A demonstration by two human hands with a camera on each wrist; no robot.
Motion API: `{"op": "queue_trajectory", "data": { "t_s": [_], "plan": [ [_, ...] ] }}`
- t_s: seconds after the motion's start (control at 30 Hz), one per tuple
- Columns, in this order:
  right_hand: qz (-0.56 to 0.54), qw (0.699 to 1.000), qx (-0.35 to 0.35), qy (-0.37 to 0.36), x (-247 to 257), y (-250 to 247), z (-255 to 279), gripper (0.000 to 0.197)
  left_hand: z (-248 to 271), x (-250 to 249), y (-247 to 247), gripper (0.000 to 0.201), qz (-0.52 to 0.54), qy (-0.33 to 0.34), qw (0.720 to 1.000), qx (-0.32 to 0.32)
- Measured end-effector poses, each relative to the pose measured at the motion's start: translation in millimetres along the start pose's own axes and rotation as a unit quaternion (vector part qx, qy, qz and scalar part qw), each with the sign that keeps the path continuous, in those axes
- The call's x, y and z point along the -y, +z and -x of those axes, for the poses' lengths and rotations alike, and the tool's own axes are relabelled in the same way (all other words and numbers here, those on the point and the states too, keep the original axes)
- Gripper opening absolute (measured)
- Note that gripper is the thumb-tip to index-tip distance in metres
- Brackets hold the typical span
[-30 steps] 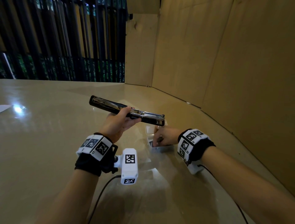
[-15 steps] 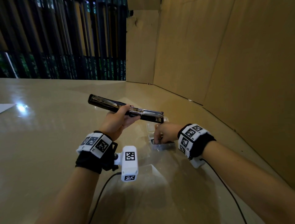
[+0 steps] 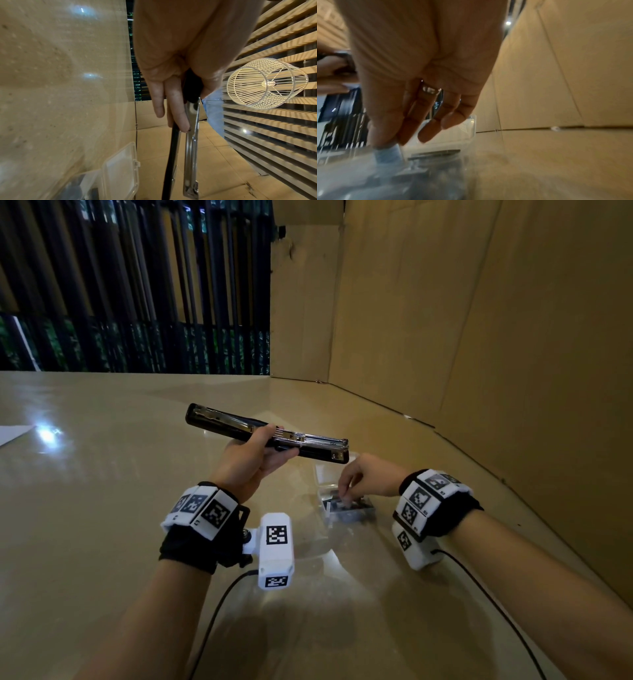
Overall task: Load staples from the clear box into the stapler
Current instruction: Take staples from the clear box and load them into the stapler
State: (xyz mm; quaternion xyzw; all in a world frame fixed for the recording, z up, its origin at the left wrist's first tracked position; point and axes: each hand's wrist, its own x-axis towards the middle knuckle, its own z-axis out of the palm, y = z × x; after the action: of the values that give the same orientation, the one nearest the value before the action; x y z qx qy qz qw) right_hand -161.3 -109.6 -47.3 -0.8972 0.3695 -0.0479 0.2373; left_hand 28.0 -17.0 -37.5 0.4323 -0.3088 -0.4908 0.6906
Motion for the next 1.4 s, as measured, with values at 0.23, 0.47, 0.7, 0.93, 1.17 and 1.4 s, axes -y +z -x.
{"op": "queue_trajectory", "data": {
  "t_s": [0.23, 0.47, 0.7, 0.93, 1.17, 1.4],
  "plan": [
    [-0.387, 0.918, -0.069, 0.057, -8, 7, 11, 0.019, 0, 1, 1, 0.014, 0.007, 0.0, 1.0, -0.007],
    [-0.581, 0.805, -0.116, 0.032, -7, 7, 11, 0.03, -1, 2, 0, 0.013, 0.009, 0.001, 1.0, -0.015],
    [-0.571, 0.81, -0.13, 0.033, -8, 4, 14, 0.031, 1, 1, 0, 0.017, 0.022, 0.004, 1.0, -0.018],
    [-0.47, 0.86, -0.195, 0.037, -9, 0, 19, 0.016, 2, 0, 2, 0.019, 0.023, 0.002, 0.999, -0.023],
    [-0.458, 0.82, -0.342, 0.001, 1, -6, 21, 0.014, 1, 4, 5, 0.016, 0.019, 0.004, 1.0, -0.016],
    [-0.302, 0.874, -0.378, -0.05, 28, 1, 21, 0.027, 5, 6, 9, 0.012, -0.022, 0.04, 0.999, -0.003]
  ]
}}
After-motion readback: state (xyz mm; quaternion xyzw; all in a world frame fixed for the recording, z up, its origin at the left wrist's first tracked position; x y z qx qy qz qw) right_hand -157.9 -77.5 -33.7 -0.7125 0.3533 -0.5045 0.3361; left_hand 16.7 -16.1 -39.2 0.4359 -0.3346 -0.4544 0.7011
